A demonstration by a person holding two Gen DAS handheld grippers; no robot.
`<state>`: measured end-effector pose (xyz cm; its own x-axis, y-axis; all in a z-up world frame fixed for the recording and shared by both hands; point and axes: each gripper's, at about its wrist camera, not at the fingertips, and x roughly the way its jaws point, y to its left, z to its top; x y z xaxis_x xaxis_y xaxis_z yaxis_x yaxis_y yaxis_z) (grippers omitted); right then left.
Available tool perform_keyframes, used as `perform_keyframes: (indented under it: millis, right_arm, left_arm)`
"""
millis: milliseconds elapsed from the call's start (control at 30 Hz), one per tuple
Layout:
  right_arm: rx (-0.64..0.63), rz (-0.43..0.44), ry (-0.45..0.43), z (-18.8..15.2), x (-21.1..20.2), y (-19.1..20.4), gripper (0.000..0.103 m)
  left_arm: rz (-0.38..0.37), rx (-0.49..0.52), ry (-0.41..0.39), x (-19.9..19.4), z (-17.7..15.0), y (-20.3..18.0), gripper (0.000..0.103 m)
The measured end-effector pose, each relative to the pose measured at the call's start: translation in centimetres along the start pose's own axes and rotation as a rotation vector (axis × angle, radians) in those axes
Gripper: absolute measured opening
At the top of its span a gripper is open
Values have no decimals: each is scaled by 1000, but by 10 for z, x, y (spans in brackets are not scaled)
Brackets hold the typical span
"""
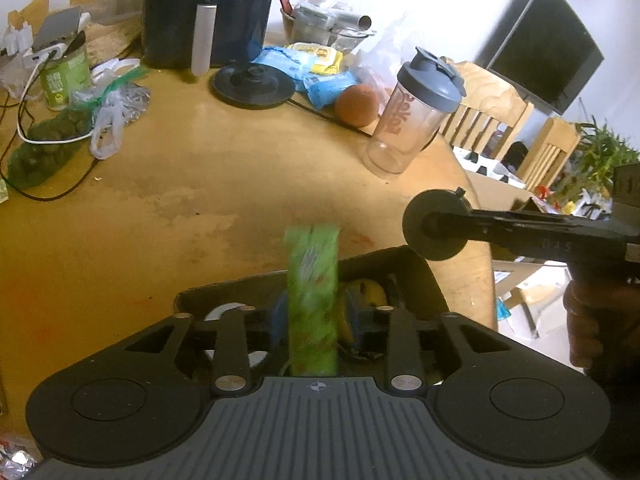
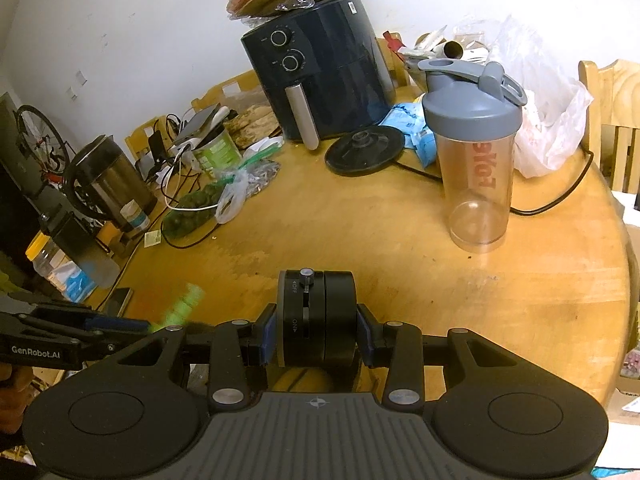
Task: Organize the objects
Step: 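Carry both items over the box and release the green tube with the left gripper, then lower the black roller into the box and open the right gripper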
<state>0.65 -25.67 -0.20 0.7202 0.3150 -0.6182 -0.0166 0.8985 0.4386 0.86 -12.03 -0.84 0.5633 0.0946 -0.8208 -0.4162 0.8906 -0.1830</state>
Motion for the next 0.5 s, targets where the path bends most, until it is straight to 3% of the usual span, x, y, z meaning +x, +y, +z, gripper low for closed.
perform_keyframes:
  millis: [67, 500]
  right_arm:
    - [-3, 7, 5, -2, -1, 1, 43]
    - [-55, 76, 66, -20, -8, 12, 43]
  left_arm:
    - [16, -9, -12, -2, -1, 0, 55]
    - [101, -68, 17, -1, -9, 3, 55]
